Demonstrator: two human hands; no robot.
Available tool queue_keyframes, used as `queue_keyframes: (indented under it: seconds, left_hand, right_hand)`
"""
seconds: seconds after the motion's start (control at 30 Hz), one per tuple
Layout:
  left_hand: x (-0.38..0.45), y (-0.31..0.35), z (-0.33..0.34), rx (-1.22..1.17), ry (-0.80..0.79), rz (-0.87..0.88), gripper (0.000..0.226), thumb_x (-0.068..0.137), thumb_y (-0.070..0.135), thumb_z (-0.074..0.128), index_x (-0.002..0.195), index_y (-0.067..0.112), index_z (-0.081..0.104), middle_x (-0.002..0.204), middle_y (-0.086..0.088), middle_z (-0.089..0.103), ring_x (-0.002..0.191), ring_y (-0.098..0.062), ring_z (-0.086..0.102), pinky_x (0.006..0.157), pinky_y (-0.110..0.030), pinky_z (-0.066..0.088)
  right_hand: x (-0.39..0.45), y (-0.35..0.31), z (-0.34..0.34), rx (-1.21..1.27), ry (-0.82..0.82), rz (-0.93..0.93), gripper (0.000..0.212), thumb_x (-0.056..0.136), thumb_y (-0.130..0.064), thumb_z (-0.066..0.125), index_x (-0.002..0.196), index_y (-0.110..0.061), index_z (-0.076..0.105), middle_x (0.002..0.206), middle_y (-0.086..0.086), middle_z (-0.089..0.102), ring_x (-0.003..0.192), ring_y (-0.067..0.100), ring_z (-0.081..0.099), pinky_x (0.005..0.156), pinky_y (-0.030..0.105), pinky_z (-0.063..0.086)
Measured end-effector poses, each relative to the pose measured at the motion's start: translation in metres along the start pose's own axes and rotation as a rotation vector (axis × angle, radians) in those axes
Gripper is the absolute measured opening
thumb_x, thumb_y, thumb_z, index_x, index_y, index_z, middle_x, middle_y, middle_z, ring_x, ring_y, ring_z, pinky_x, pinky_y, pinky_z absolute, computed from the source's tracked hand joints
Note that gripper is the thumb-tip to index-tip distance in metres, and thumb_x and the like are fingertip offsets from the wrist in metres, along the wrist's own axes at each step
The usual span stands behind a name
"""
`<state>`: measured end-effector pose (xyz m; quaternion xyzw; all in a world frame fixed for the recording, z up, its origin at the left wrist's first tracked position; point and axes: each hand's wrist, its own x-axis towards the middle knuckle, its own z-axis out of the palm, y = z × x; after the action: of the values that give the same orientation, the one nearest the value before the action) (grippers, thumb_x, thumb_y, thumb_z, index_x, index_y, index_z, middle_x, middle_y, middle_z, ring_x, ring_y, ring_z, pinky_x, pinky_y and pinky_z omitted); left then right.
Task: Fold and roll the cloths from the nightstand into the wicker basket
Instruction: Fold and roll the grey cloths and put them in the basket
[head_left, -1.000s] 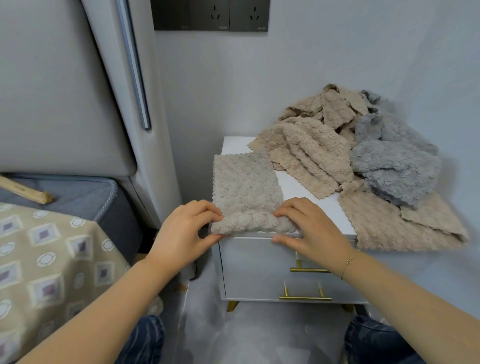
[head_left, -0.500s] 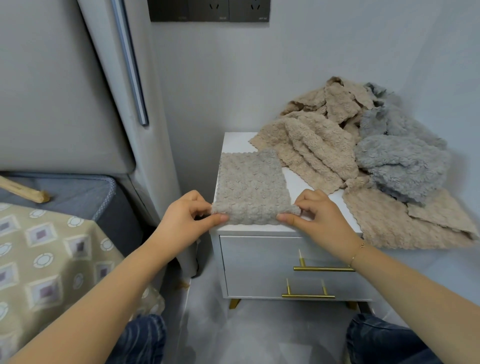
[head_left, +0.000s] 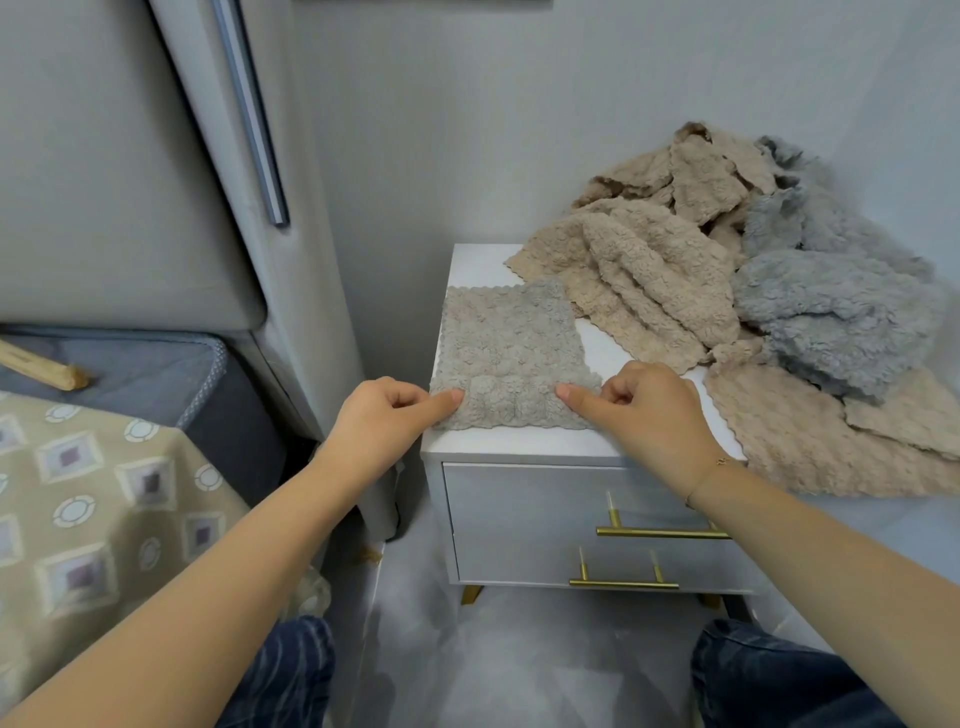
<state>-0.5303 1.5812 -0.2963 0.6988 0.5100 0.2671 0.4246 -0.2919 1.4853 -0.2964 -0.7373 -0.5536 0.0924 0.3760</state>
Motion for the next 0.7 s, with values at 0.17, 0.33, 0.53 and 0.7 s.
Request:
queue_keyframes:
  seconds: [0.17, 0.33, 0.53, 0.7]
  left_hand:
    - [-0.0048, 0.0023, 0.0027, 0.172, 0.166, 0.102, 0.043, 0.078, 0.050, 0.072, 0.078, 0.008, 0.063, 0.078, -0.006, 0.056, 0.058, -0.009, 0.047, 0.054, -0.012, 0.038]
    - [-0.0071, 0.0010, 0.0005, 0.361, 0.256, 0.522, 0.032, 0.085, 0.035, 0.071, 0.114, 0.026, 0.060, 0.107, 0.010, 0.050, 0.095, -0.005, 0.049, 0.084, -0.018, 0.040]
    - [-0.0022, 0.0002, 0.0052, 0.469, 0.242, 0.808, 0.018, 0.093, 0.023, 0.058, 0.102, 0.021, 0.074, 0.113, 0.005, 0.064, 0.105, -0.017, 0.056, 0.086, -0.036, 0.045]
    - [-0.0041, -0.0025, 0.0015, 0.529, 0.099, 0.823, 0.036, 0.095, 0.022, 0.043, 0.116, 0.016, 0.071, 0.119, 0.005, 0.067, 0.109, -0.013, 0.059, 0.092, -0.031, 0.046]
  right_hand:
    - [0.0039, -0.0008, -0.0007, -0.170, 0.039, 0.009, 0.059, 0.069, -0.076, 0.055, 0.061, -0.017, 0.051, 0.064, -0.008, 0.050, 0.075, 0.017, 0.050, 0.071, 0.035, 0.038]
    - [0.0012, -0.0028, 0.0012, -0.163, 0.105, -0.406, 0.027, 0.085, -0.034, 0.070, 0.099, -0.015, 0.058, 0.093, -0.004, 0.051, 0.090, 0.017, 0.046, 0.078, 0.035, 0.041]
    - [-0.0006, -0.0053, 0.0082, -0.285, 0.139, -0.671, 0.017, 0.092, -0.017, 0.056, 0.100, -0.012, 0.070, 0.096, 0.000, 0.062, 0.092, 0.018, 0.051, 0.081, 0.027, 0.033]
    - [-0.0035, -0.0018, 0.0070, -0.264, 0.039, -0.636, 0.029, 0.093, -0.018, 0.046, 0.106, -0.012, 0.071, 0.102, -0.001, 0.067, 0.095, 0.019, 0.058, 0.089, 0.026, 0.034]
